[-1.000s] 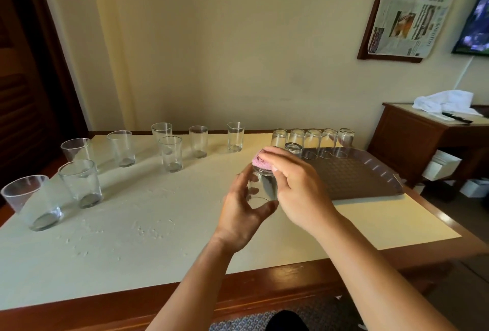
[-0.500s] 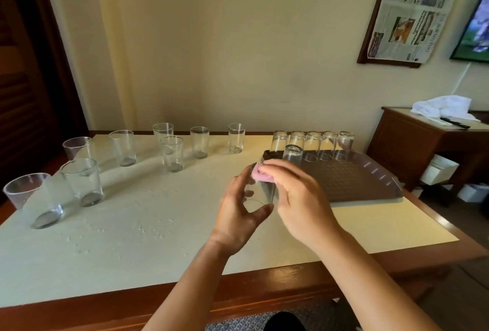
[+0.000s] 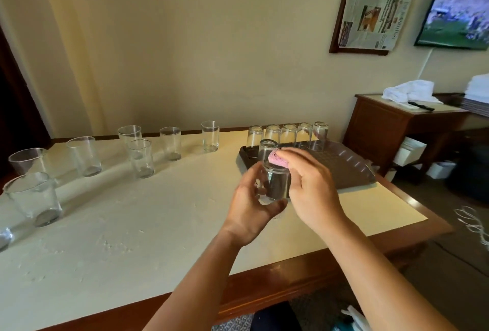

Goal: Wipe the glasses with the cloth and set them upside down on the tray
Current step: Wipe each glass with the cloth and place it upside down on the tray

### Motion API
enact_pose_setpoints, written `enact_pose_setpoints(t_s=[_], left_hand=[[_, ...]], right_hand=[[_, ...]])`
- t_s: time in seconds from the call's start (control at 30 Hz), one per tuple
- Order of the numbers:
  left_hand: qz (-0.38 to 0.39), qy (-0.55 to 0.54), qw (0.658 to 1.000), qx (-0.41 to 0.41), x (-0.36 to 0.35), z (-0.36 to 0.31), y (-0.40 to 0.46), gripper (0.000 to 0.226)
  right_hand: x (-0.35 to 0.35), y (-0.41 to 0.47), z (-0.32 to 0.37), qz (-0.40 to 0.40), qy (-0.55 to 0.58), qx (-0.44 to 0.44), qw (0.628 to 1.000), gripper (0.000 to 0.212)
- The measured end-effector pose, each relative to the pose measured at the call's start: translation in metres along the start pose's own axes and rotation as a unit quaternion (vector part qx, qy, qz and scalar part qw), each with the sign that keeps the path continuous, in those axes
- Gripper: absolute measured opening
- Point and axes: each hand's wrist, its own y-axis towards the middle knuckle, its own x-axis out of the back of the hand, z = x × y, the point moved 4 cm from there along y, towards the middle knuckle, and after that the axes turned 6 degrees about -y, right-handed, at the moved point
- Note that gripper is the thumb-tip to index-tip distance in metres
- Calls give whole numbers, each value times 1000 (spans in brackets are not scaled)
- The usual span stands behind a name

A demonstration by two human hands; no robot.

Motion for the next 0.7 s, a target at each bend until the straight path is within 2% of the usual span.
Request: enact_pose_setpoints(t_s=[0.1, 0.17, 0.23, 0.3, 0.43, 0.6, 0.7], left_hand=[[31, -50, 997, 41, -22, -7, 27, 92], [33, -48, 997, 57, -35, -5, 51, 94], [34, -25, 997, 62, -46, -4, 76, 93], [37, -9, 997, 73, -56, -1, 100, 88], [32, 89, 994, 54, -68, 6, 150, 93], [35, 179, 983, 34, -77, 16, 202, 84], [54, 255, 965, 16, -78, 24, 225, 84]], right_hand=[[6, -7, -55, -36, 40, -111, 992, 44], [2, -13, -100, -18, 32, -176, 984, 41], [-7, -17, -136, 16, 7, -192, 981, 41], [-17, -16, -159, 46, -23, -177, 983, 42], [-38, -7, -185, 80, -68, -116, 988, 46], [-72, -13, -211, 163, -123, -81, 976, 53], [-84, -30, -214, 145, -118, -65, 980, 53]])
